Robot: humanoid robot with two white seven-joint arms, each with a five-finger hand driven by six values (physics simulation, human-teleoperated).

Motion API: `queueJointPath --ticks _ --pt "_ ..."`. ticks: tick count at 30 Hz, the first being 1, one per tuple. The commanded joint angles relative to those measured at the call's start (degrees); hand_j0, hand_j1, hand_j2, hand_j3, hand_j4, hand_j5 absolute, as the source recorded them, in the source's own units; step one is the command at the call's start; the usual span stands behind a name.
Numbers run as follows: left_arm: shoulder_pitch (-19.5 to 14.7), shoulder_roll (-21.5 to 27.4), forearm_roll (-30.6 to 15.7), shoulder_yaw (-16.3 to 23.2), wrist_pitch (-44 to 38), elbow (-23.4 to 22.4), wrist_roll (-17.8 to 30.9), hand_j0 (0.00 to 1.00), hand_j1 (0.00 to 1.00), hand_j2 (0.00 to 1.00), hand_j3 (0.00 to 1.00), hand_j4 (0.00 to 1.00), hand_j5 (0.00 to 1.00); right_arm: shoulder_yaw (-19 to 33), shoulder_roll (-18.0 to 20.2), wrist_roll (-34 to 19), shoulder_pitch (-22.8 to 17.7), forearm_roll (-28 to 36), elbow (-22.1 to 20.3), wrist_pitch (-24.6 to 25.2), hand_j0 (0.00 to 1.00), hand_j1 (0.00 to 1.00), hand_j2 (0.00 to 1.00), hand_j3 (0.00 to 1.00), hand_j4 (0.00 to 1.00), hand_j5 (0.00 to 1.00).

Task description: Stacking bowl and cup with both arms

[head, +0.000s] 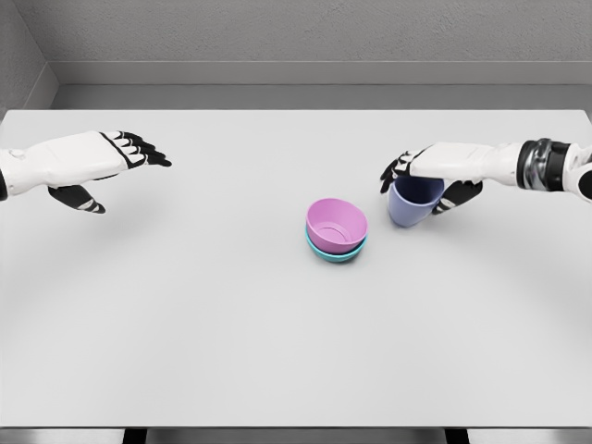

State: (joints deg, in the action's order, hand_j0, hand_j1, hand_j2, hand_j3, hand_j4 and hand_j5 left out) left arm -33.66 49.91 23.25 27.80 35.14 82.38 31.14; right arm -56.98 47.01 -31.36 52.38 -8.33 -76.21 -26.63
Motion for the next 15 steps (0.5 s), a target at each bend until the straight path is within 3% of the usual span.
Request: queueJointPath --ticks 1,15 --pt "0.00 0.10 -0.31 -0.03 -0.14 -0.03 -0.03 1.00 1.00 1.00 1.00 1.00 1.00 0.29 0.10 -0.02 0.00 0.24 -0.08 0.00 0.68 0.68 0.68 0.68 0.68 0.68" --pt "0.00 0.01 -0.31 -0.03 -0.14 0.15 -0.03 1.00 1.00 1.00 1.00 1.00 1.00 1.43 0.72 0.16 1.76 0.24 -0.52 -0.44 0.69 0.69 0.69 0.69 0.69 0.69"
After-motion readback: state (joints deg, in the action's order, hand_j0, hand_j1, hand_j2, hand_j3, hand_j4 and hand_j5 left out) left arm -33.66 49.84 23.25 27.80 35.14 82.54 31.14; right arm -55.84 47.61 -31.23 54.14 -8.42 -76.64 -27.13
